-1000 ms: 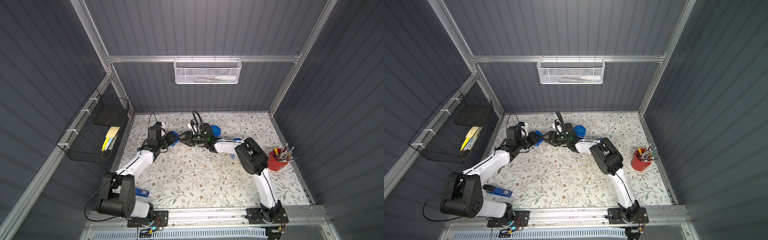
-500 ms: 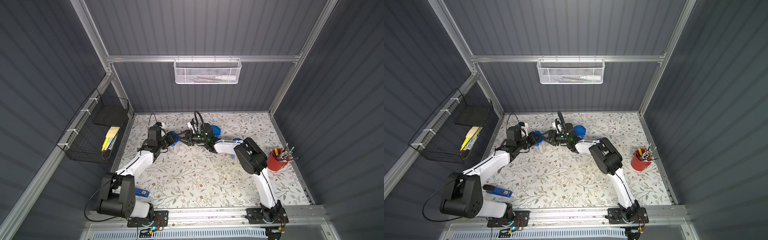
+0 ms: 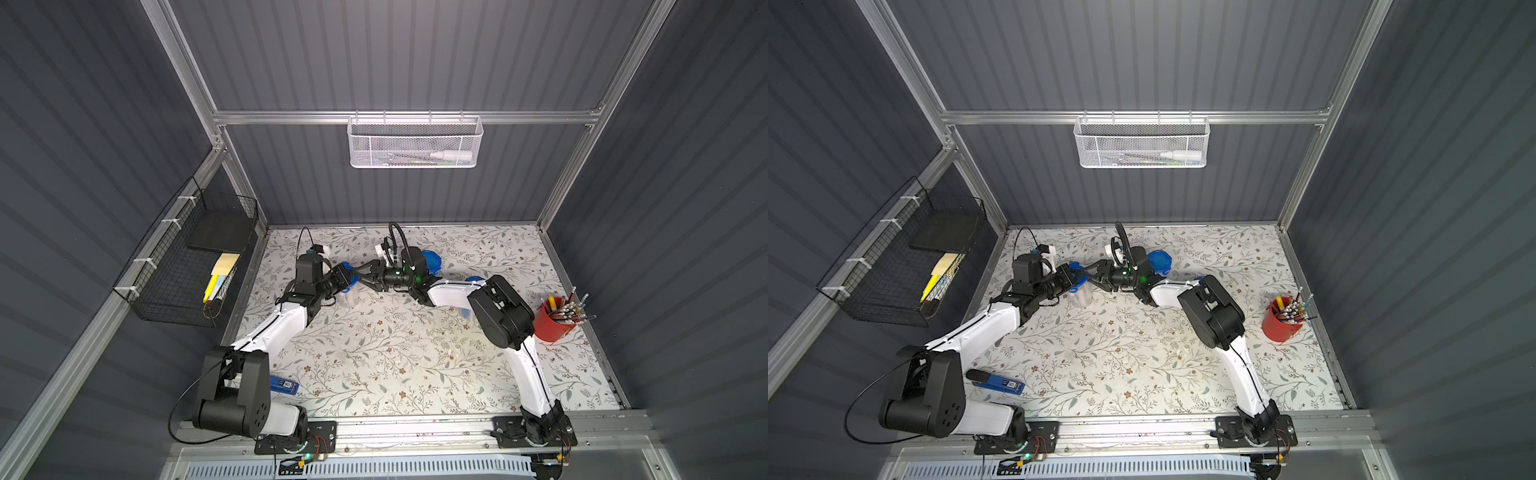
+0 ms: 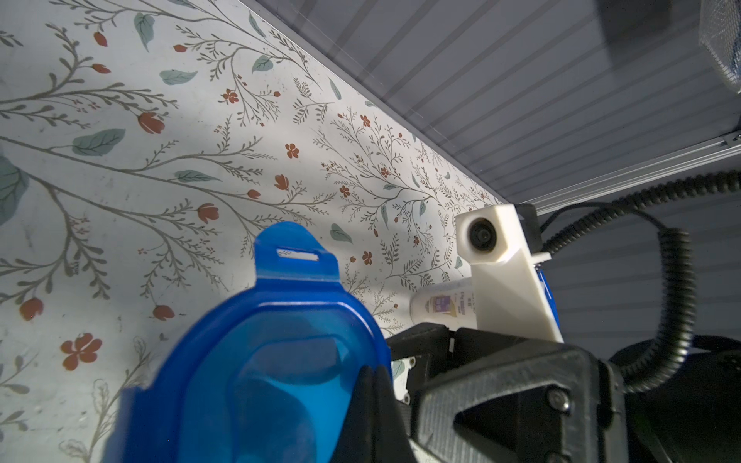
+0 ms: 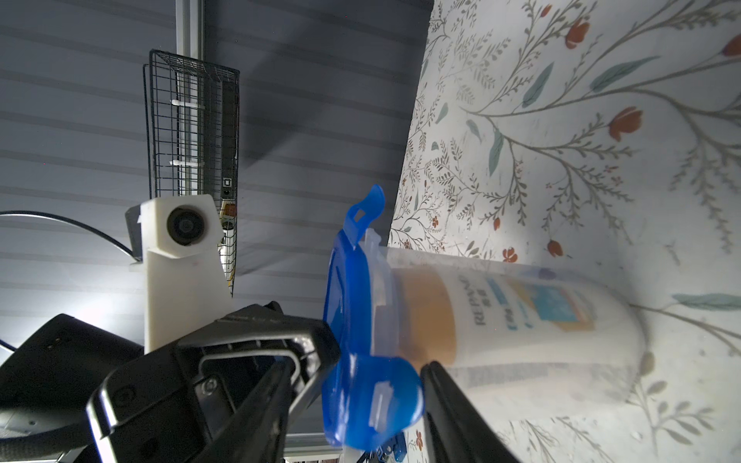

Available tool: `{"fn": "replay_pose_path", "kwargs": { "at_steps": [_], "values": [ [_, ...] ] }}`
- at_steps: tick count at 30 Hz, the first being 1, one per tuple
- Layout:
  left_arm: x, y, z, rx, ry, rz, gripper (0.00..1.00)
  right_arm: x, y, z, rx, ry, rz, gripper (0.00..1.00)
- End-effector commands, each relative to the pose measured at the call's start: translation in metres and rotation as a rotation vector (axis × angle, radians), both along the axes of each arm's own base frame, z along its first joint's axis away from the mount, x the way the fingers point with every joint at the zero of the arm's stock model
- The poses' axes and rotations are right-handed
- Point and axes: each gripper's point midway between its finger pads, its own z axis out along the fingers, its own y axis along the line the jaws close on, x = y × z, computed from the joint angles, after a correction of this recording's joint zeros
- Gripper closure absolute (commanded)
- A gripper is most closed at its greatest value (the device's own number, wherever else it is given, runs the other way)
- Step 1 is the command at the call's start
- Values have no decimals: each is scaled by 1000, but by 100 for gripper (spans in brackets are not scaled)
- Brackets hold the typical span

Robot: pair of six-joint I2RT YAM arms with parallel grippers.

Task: Take out toiletry kits
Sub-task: Unfasten the latch on the container.

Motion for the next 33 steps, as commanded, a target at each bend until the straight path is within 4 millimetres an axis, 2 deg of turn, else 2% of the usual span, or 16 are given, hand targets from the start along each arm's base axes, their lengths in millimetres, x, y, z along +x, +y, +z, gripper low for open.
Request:
{"fn": "replay_pose_path", "kwargs": {
  "at_steps": [1,18,26,29,33],
  "values": [
    [-76,34,-122,151,488,65,100,-3,-2,56,114,-148,22,46],
    [-79,39,-124,171,504,81,100,-11,-8,70,104,-183,34,46],
    [-78,40,-120,175,499,84,100,-13,-15,70,72,-189,27,46],
    [-74,38,-114,169,487,80,100,-12,-17,66,25,-196,16,47],
    [-59,33,-89,155,435,67,100,-14,-23,57,-37,-205,5,48]
  ]
}}
